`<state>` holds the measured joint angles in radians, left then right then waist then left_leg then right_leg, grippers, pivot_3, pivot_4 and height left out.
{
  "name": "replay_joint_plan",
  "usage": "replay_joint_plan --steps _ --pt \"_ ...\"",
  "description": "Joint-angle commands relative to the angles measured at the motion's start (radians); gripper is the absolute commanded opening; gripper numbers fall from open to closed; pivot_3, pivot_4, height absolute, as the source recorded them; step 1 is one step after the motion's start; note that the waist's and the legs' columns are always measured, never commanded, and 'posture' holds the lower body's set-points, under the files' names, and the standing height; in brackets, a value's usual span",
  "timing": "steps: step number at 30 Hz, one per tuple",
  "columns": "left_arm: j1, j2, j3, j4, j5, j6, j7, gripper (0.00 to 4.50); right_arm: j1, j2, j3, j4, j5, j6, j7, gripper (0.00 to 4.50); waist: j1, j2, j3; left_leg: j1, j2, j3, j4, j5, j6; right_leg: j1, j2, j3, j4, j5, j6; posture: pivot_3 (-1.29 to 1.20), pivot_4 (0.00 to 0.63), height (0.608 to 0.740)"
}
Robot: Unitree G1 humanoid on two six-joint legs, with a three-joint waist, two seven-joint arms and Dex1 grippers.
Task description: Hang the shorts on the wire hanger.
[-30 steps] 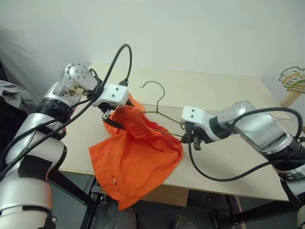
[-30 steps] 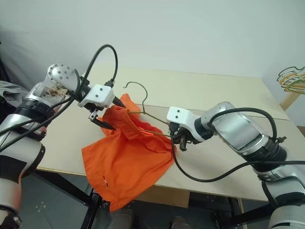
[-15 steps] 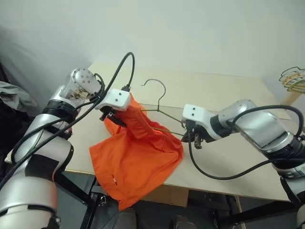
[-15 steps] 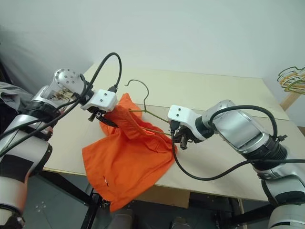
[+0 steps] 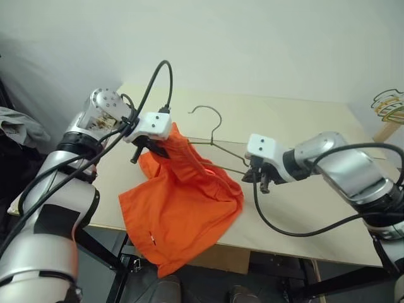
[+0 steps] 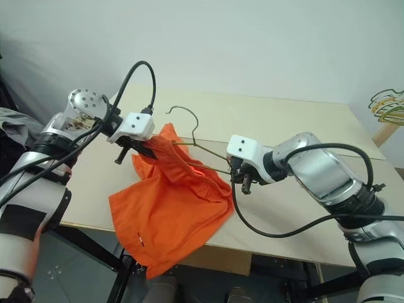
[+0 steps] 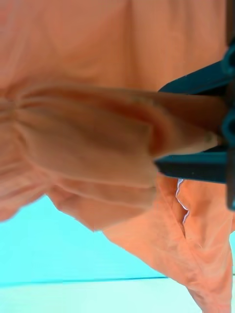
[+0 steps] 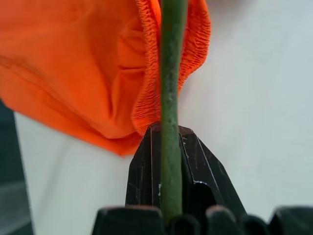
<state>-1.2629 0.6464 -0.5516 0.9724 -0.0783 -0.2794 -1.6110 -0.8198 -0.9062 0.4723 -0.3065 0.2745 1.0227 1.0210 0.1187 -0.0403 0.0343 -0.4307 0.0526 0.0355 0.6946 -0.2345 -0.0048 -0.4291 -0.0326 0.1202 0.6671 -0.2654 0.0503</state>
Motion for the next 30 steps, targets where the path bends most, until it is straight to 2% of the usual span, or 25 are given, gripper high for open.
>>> replay_joint_plan --steps 1,10,15,19,22,25,27,30 --pt "-0.005 -0.007 0.033 -0.025 -0.033 0.061 -0.003 0.00 0.025 -0.042 -0.089 -0.039 -0.007 -0.053 0.001 1.11 0.000 0.000 0.000 0.000 0.000 0.000 0.000 0.000 0.000 0.000 0.000 0.000 0.000 0.000 0.000 0.16 0.000 0.740" --pt "0.007 0.018 0.038 -0.014 -0.036 0.130 -0.003 0.00 0.188 -0.134 -0.315 -0.007 0.012 -0.025 -0.054 4.35 -0.002 0.000 0.000 0.001 0.000 0.000 0.000 0.000 0.000 0.000 0.000 0.000 0.000 0.000 0.000 0.16 0.000 0.740" --pt "0.005 0.009 0.065 0.015 -0.024 0.161 -0.003 0.00 0.271 -0.146 -0.488 0.008 0.043 0.005 -0.098 4.44 -0.003 0.000 0.000 0.001 0.000 0.000 0.000 0.000 0.000 0.001 0.000 0.000 0.000 0.000 0.000 0.16 0.000 0.740" --pt "-0.006 -0.010 0.094 0.036 -0.024 0.196 -0.003 0.00 0.471 -0.100 -0.710 -0.027 0.089 -0.052 -0.113 4.44 0.006 -0.001 0.000 0.001 0.000 0.000 0.000 0.000 0.000 0.002 0.000 0.000 -0.001 0.000 0.000 0.16 0.000 0.740" --pt "-0.014 -0.022 0.116 0.050 -0.008 0.199 -0.003 0.00 0.628 -0.023 -0.797 -0.093 0.115 -0.131 -0.124 4.44 0.004 -0.001 0.000 0.001 -0.001 -0.002 0.001 -0.001 0.001 0.004 0.000 -0.001 -0.002 0.000 0.000 0.15 0.000 0.740" --pt "-0.017 -0.031 0.133 0.055 0.002 0.201 -0.003 0.00 0.724 0.088 -0.772 -0.159 0.128 -0.173 -0.182 4.44 -0.004 -0.001 0.000 0.003 -0.001 -0.002 0.001 -0.001 0.001 0.005 0.000 0.000 -0.002 0.001 0.001 0.15 0.000 0.740" --pt "-0.016 -0.036 0.137 0.053 0.004 0.203 -0.003 0.00 0.741 0.209 -0.645 -0.186 0.102 -0.196 -0.265 4.44 -0.021 -0.001 0.000 0.006 -0.001 -0.002 0.000 0.000 0.001 0.007 0.001 0.001 0.000 0.001 0.001 0.15 0.000 0.740" --pt "-0.014 -0.038 0.138 0.050 0.005 0.202 -0.003 0.00 0.734 0.297 -0.550 -0.193 0.080 -0.214 -0.320 4.44 -0.039 0.000 0.000 0.009 -0.001 -0.003 0.000 0.000 0.001 0.008 0.003 0.003 0.001 0.000 0.004 0.15 0.000 0.740"
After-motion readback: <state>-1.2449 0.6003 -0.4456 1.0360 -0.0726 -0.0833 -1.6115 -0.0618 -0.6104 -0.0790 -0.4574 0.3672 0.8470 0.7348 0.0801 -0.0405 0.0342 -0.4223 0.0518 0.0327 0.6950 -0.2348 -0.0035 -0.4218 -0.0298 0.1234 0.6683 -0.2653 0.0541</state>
